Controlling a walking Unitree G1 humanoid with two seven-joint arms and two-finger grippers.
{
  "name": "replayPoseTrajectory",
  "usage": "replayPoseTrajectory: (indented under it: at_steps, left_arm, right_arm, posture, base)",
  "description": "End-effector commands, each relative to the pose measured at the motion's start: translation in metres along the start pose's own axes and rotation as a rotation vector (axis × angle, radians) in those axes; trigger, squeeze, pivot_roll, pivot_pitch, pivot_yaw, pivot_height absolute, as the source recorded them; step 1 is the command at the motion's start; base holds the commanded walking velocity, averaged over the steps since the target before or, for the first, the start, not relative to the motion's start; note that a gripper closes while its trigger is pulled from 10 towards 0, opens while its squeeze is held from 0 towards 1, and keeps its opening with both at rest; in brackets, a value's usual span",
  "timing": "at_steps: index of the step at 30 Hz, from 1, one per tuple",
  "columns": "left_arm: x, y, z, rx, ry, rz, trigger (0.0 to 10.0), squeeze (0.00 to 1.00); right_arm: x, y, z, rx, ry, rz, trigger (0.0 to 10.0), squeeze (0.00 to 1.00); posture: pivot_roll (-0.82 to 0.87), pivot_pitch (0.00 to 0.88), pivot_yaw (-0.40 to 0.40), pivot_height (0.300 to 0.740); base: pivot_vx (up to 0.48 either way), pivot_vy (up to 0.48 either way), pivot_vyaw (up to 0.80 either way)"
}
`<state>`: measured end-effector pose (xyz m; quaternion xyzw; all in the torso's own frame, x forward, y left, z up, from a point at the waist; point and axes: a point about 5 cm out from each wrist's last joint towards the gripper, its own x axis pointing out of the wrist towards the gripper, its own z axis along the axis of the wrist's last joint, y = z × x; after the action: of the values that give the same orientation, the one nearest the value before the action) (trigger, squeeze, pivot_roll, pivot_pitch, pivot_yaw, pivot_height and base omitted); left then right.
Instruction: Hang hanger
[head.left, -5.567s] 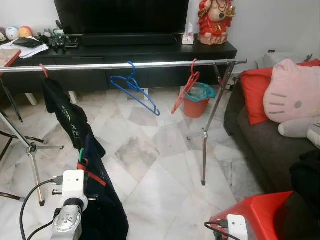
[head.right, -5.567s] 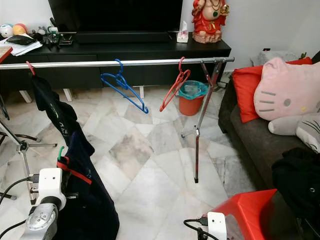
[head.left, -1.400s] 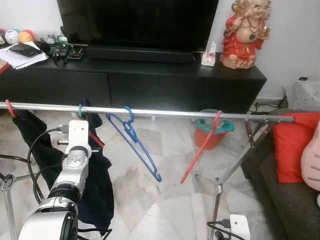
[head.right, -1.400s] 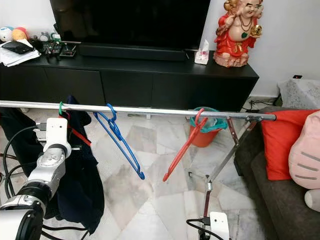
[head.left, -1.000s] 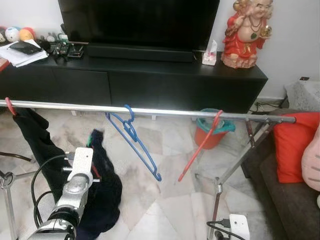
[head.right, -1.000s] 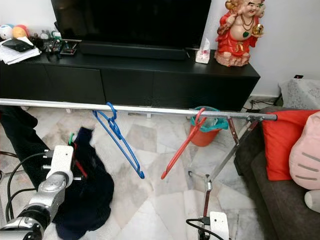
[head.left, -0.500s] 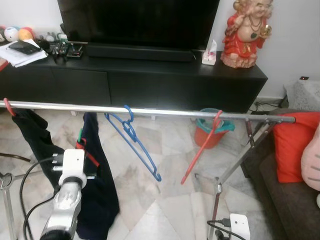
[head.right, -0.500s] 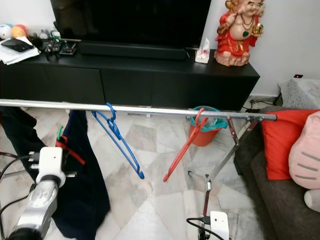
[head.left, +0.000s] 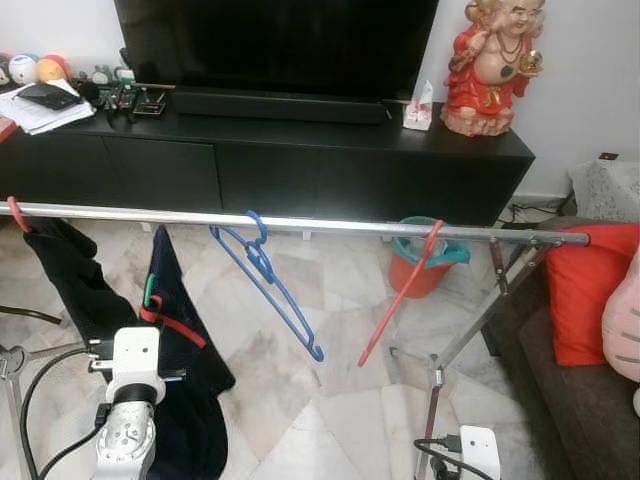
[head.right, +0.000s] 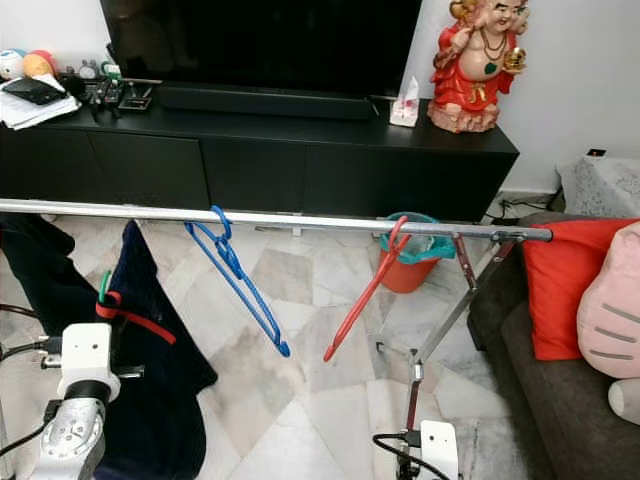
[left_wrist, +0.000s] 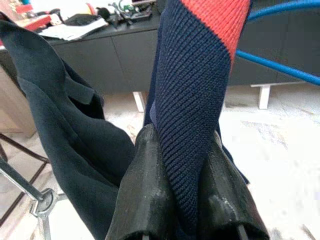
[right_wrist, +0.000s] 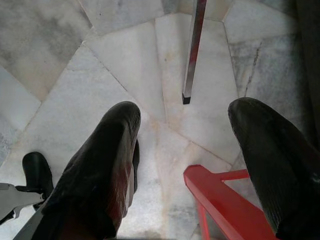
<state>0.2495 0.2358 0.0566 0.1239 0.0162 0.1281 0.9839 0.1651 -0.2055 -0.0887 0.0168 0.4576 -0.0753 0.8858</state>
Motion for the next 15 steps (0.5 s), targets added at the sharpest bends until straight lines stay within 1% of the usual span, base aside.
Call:
replayPoseTrajectory:
  at_steps: [1,4,15]
  left_arm:
    - [0.0075,0.0001,0.0204,-0.011,-0.084,0.031,10.0,0.00]
    - [0.0076,0.0013,0.0236,-0.014,-0.093,0.043,10.0,0.00]
    - [0.0094,0.0009,0.0249,-0.042,-0.078,0.055,10.0,0.00]
  right_arm:
    - [0.0001,-0.0021,0.0013,0.013,-0.006,-0.012,10.0,0.00]
    - [0.0001,-0.0022,0.0012,0.011,-0.005,-0.011,10.0,0.00]
    - [0.0000,-0.0026,0.0008,0.008,-0.004,-0.007,10.0,0.00]
  posture:
    - [-0.04,0.000,-0.074,0.740]
    - [-0.04,0.000,-0.077,0.740]
    - [-0.04,0.000,-0.078,0.740]
  base:
    - [0.000,0.000,0.00]
    - [0.000,0.000,0.00]
    - [0.000,0.000,0.00]
